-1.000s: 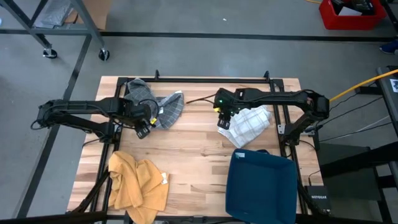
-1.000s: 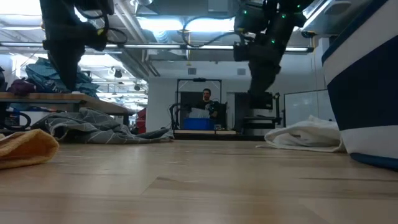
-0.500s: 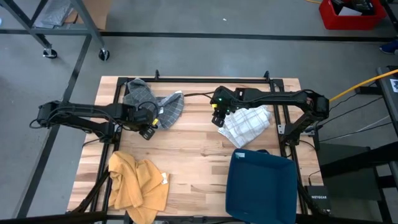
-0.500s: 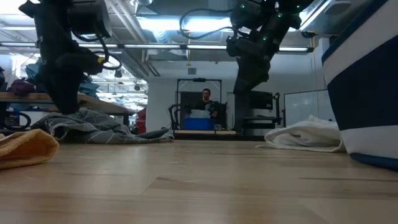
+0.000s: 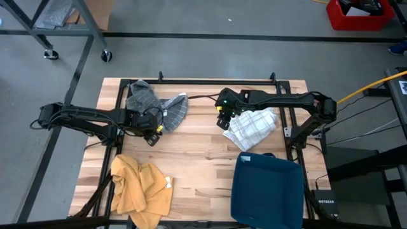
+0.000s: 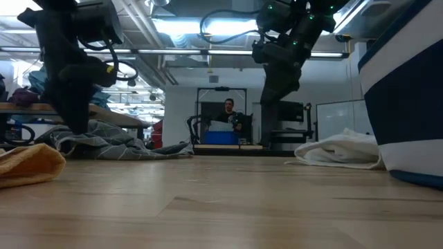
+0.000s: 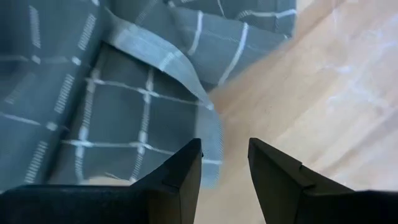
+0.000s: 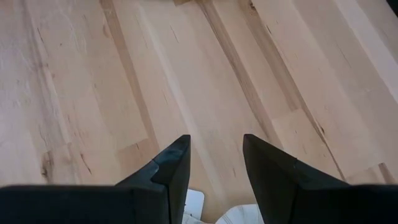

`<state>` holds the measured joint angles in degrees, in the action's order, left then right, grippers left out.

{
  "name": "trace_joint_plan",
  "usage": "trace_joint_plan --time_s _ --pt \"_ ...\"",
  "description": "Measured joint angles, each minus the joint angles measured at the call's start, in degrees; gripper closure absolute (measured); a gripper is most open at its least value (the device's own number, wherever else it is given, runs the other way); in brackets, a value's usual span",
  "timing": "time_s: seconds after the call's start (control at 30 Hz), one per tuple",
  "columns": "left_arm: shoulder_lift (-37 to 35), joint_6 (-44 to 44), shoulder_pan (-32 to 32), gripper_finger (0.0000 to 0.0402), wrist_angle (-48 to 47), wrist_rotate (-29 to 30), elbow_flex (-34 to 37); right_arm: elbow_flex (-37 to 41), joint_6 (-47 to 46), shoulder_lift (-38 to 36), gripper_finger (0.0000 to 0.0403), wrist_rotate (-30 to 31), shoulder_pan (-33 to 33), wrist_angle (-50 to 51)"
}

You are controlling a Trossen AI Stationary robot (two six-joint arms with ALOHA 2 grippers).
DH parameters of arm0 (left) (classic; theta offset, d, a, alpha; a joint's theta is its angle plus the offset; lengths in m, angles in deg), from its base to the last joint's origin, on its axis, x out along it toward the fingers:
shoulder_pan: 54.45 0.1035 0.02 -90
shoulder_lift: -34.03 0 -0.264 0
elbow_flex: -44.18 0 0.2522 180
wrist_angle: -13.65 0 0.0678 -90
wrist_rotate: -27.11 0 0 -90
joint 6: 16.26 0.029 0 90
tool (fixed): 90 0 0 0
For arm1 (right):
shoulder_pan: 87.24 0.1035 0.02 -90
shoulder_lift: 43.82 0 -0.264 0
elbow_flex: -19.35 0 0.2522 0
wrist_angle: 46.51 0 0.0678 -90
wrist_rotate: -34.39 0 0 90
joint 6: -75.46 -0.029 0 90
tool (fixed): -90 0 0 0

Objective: Fold towel
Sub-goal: Fold the gray kitchen towel

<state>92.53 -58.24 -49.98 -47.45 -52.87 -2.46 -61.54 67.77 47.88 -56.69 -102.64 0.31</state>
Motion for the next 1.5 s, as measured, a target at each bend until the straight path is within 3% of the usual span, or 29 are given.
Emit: trace_joint_plan --time_s 0.53,1.03,1.37,1.5 --pt "0.0 -1.33 0.0 0.0276 4.47 2.24 0.0 0.0 -2.64 0.0 0.0252 0.01 0.04 -0.56" --pt "0.0 2.3 0.0 0.0276 6.47 3.74 -0.02 -0.02 -3.22 0.0 0.0252 0.01 0.04 -19.98" --pt "0.0 2.9 0.0 0.0276 6.45 3.74 -0.02 -0.02 -3.21 0.0 0.0252 0.01 0.04 -21.18" --pt "0.0 -1.17 0.0 0.0276 6.45 3.76 -0.02 -0.02 -3.21 0.0 0.0252 0.01 0.04 -21.61"
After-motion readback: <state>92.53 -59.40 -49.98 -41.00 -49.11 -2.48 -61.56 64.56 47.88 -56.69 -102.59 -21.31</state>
